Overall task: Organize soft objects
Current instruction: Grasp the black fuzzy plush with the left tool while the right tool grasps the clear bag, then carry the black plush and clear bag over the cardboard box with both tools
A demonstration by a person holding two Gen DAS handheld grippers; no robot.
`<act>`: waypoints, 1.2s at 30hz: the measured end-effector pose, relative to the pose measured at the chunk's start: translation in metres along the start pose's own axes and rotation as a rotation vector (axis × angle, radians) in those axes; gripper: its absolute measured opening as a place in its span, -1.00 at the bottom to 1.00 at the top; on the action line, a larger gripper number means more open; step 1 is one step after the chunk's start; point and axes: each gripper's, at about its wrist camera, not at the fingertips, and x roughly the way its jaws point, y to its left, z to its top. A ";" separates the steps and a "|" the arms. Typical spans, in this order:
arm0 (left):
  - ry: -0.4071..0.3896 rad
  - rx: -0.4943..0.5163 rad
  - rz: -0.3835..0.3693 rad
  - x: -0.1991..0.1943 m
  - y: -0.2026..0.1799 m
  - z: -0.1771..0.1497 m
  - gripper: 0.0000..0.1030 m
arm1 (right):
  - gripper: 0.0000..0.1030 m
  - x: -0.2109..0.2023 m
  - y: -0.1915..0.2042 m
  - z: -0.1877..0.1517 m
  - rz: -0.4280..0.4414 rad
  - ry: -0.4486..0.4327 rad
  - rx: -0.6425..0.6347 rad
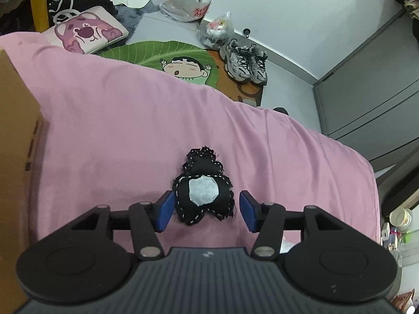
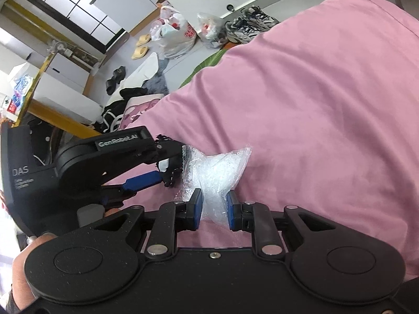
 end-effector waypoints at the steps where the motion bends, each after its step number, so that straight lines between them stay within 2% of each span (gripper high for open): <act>1: 0.003 -0.002 -0.002 0.003 0.000 0.000 0.03 | -0.62 0.000 -0.001 0.001 -0.002 -0.001 0.000; 6: 0.001 -0.003 0.029 0.015 -0.002 -0.001 0.04 | -0.62 0.004 -0.001 0.002 0.001 0.004 0.008; 7: -0.003 -0.008 0.031 0.014 -0.002 0.000 0.00 | -0.62 0.003 -0.002 0.002 0.006 0.003 0.010; 8: -0.007 -0.006 0.043 0.013 -0.002 0.000 -0.16 | -0.62 0.002 -0.002 0.002 0.012 0.005 0.013; 9: -0.007 -0.003 0.047 0.012 -0.003 0.001 -0.23 | -0.62 0.002 -0.001 0.002 0.016 0.005 0.017; 12: -0.014 0.003 0.039 0.005 -0.002 0.002 -0.33 | -0.62 -0.005 -0.002 0.000 0.020 0.001 0.038; 36: -0.149 0.053 -0.018 -0.104 -0.002 -0.008 -0.34 | -0.62 -0.071 0.046 -0.008 0.034 -0.152 -0.087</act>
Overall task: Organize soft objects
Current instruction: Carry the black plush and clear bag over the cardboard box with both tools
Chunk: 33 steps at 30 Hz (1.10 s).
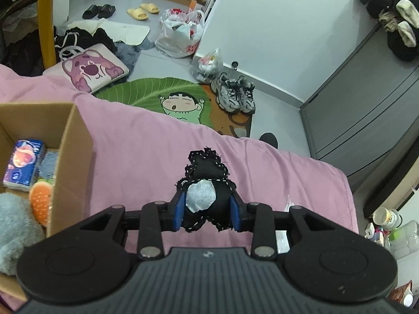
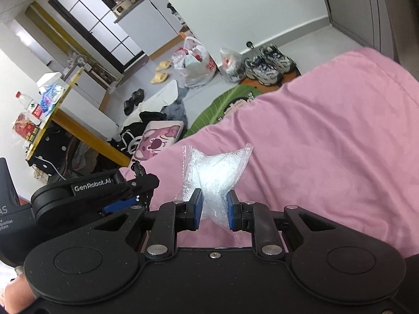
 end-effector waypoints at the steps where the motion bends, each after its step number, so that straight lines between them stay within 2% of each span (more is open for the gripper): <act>1: -0.005 0.000 -0.003 -0.005 0.002 -0.001 -0.34 | -0.62 -0.002 0.002 -0.001 0.002 -0.005 -0.004; 16: -0.086 0.005 -0.024 -0.068 0.028 -0.007 -0.34 | -0.62 -0.026 0.046 -0.014 0.017 -0.067 -0.111; 33: -0.155 -0.043 -0.010 -0.116 0.085 -0.007 -0.34 | -0.62 -0.027 0.096 -0.030 0.061 -0.077 -0.194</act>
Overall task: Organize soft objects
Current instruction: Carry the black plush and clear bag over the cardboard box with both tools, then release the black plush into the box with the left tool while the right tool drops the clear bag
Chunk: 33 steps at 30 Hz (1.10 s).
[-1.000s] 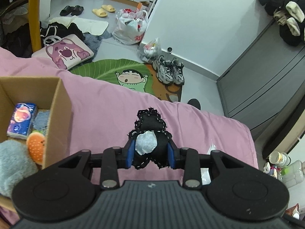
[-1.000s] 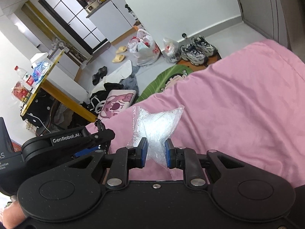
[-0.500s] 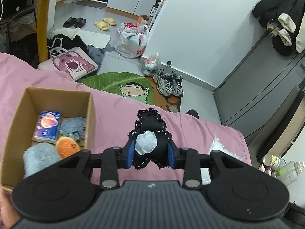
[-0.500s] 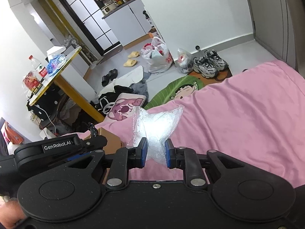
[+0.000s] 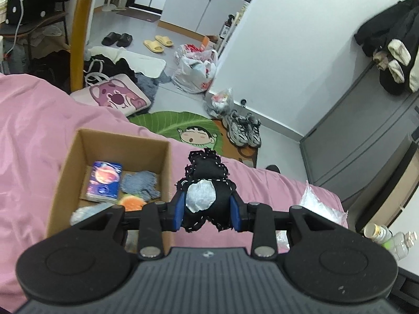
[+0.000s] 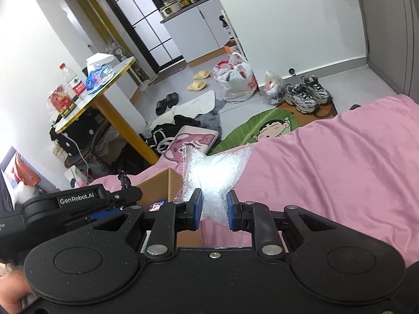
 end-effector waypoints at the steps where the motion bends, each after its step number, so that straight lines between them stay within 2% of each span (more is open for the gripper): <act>1: -0.003 -0.006 0.001 -0.001 0.005 0.002 -0.34 | -0.62 0.001 0.003 -0.001 0.001 0.002 -0.004; 10: -0.005 -0.059 0.032 -0.005 0.045 0.012 -0.33 | -0.62 0.014 0.031 -0.008 0.027 0.028 -0.035; 17: 0.090 -0.101 -0.013 0.003 0.065 0.001 -0.27 | -0.62 0.026 0.055 -0.011 0.052 0.047 -0.062; 20: 0.126 -0.130 -0.032 0.004 0.075 -0.002 -0.18 | -0.62 0.031 0.064 -0.012 0.062 0.055 -0.073; 25: 0.112 -0.167 -0.026 -0.003 0.093 0.002 -0.01 | -0.62 0.038 0.077 -0.013 0.077 0.068 -0.084; 27: 0.101 -0.172 -0.041 -0.007 0.099 0.004 0.14 | -0.62 0.041 0.082 -0.014 0.085 0.075 -0.086; 33: 0.073 -0.187 -0.010 -0.017 0.111 0.007 0.19 | -0.62 0.050 0.097 -0.013 0.103 0.088 -0.098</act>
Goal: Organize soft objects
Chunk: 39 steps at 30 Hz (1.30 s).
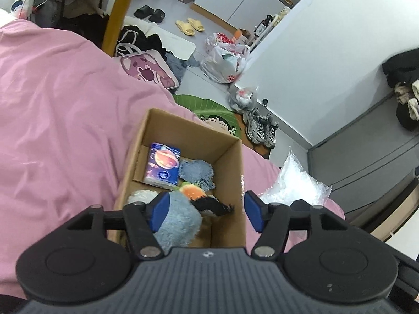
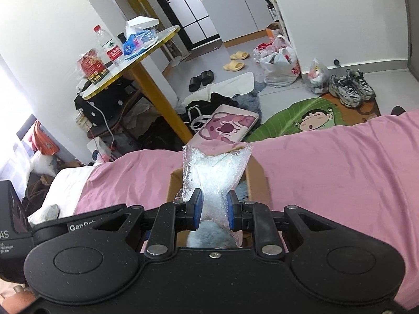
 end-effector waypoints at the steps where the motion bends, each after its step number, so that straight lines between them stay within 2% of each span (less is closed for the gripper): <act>1: -0.002 -0.002 0.008 -0.001 0.002 0.001 0.19 | -0.62 0.002 0.002 0.000 0.003 0.002 0.000; 6: -0.014 -0.014 0.034 -0.007 0.012 0.008 0.19 | -0.52 0.011 0.009 0.005 0.046 0.000 0.016; 7: -0.018 -0.015 0.039 -0.008 0.013 0.009 0.20 | -0.42 0.012 0.009 0.007 0.055 -0.001 0.021; 8: -0.023 -0.013 0.046 -0.010 0.015 0.010 0.24 | -0.20 0.014 0.010 0.009 0.059 0.003 0.025; 10: -0.033 -0.009 0.061 -0.014 0.017 0.012 0.34 | -0.02 0.012 0.011 0.010 0.060 -0.007 0.028; 15: -0.045 0.012 0.099 -0.023 0.016 0.016 0.59 | 0.10 -0.001 0.008 0.007 0.061 -0.007 0.025; 17: -0.052 0.023 0.121 -0.026 0.014 0.016 0.63 | 0.24 -0.005 0.007 0.006 0.046 -0.006 0.010; 21: -0.060 0.054 0.155 -0.030 0.006 0.013 0.73 | 0.35 -0.021 -0.001 0.003 0.034 -0.009 -0.001; 27: -0.067 0.113 0.181 -0.040 -0.012 0.002 0.76 | 0.62 -0.047 -0.011 0.005 0.022 -0.033 -0.024; 29: -0.072 0.132 0.190 -0.046 -0.020 -0.004 0.77 | 0.79 -0.059 -0.014 0.005 0.022 -0.048 -0.034; 34: -0.087 0.191 0.211 -0.058 -0.041 -0.018 0.85 | 0.97 -0.084 -0.024 0.004 0.020 -0.086 -0.061; 39: -0.106 0.231 0.234 -0.069 -0.061 -0.031 0.97 | 1.00 -0.104 -0.036 0.000 0.022 -0.101 -0.070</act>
